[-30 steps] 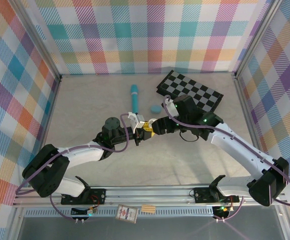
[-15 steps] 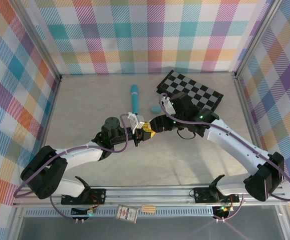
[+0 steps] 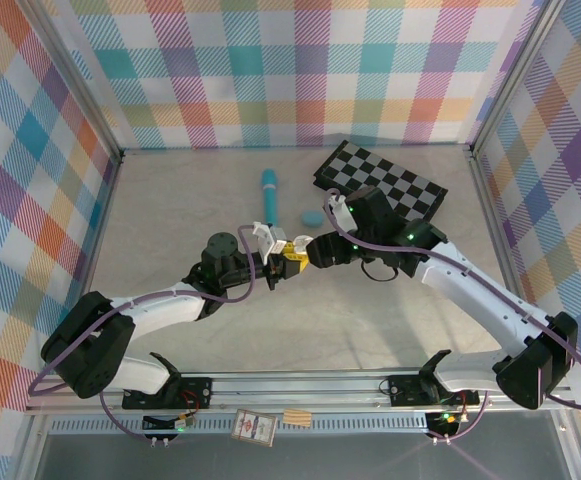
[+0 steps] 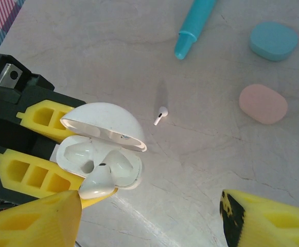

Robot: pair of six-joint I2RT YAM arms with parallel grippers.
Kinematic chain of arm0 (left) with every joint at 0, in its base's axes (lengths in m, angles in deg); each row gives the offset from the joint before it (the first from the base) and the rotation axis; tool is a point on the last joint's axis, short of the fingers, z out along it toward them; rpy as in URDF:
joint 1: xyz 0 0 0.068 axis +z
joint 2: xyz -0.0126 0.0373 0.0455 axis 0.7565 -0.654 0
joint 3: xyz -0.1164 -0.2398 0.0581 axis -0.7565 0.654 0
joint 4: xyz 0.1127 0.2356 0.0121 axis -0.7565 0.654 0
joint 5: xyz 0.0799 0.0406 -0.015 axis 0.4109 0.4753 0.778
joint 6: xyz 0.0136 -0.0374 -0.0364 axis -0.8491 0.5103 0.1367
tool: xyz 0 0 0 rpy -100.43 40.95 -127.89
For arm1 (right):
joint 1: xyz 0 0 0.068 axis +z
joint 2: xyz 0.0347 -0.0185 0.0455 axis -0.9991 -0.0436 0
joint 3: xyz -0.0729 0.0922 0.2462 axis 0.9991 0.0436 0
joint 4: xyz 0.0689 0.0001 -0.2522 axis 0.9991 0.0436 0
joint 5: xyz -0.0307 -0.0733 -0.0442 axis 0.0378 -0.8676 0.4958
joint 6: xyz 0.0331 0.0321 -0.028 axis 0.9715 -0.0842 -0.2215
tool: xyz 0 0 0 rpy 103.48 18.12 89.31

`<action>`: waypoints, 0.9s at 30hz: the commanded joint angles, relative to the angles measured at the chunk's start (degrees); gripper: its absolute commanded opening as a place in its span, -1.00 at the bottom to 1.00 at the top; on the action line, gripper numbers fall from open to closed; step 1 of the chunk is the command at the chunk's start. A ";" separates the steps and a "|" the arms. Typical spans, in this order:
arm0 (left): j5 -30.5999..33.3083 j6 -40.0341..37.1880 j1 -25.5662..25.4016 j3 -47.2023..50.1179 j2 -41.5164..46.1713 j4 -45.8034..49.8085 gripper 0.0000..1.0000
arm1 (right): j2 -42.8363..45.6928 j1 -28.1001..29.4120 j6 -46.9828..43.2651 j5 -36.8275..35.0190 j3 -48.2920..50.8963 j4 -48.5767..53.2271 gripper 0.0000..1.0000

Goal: Insert the wireless bluetooth earbuds into the charging case

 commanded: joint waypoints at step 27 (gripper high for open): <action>-0.85 0.66 0.76 -0.40 2.86 -2.76 -1.00 | 0.16 -0.92 -1.69 -3.30 0.00 0.52 0.54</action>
